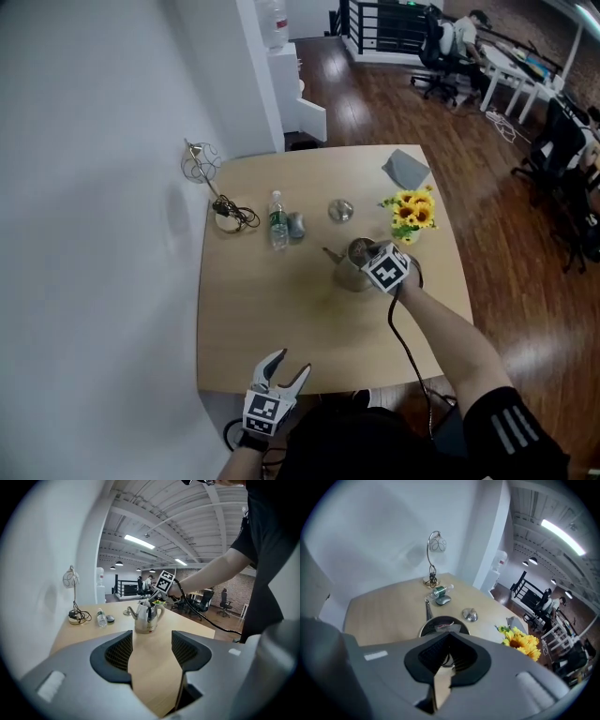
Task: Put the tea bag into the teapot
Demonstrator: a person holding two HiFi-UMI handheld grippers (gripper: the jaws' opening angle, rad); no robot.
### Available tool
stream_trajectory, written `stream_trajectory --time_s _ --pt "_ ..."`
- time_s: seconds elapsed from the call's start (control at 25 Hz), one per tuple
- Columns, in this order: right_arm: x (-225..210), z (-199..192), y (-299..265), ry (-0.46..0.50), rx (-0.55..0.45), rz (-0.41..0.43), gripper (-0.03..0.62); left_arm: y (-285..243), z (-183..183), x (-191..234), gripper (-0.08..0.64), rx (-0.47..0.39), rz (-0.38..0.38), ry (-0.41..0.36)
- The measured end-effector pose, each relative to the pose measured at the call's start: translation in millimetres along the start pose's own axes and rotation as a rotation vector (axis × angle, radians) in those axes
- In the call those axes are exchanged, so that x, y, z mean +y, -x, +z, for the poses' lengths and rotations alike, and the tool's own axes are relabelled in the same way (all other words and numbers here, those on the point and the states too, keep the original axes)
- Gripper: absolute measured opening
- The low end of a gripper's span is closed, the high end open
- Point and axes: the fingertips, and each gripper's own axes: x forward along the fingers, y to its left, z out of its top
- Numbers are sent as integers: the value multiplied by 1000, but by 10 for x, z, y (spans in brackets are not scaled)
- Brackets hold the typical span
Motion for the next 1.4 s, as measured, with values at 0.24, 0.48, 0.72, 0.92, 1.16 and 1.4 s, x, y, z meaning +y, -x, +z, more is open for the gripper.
stream_trajectory --time_s 0.24,0.48,0.72,0.92,1.16,1.4 --pt "-1 -62 -161 -38 27 0 35 67 -22 100 258 2 26 9" --pt "18 94 5 -72 -57 10 87 74 18 101 257 -6 22 4" --pt "111 350 407 -151 -192 43 87 42 164 138 257 -38 4 -24" --pt "349 473 1040 -221 -351 111 86 36 296 132 257 -64 -15 -48" --pt "705 116 1606 -372 -453 175 82 -15 364 19 257 -78 -63 -73" --pt "1120 -409 2040 -511 -504 218 52 4 326 -171 256 -78 -127 -103"
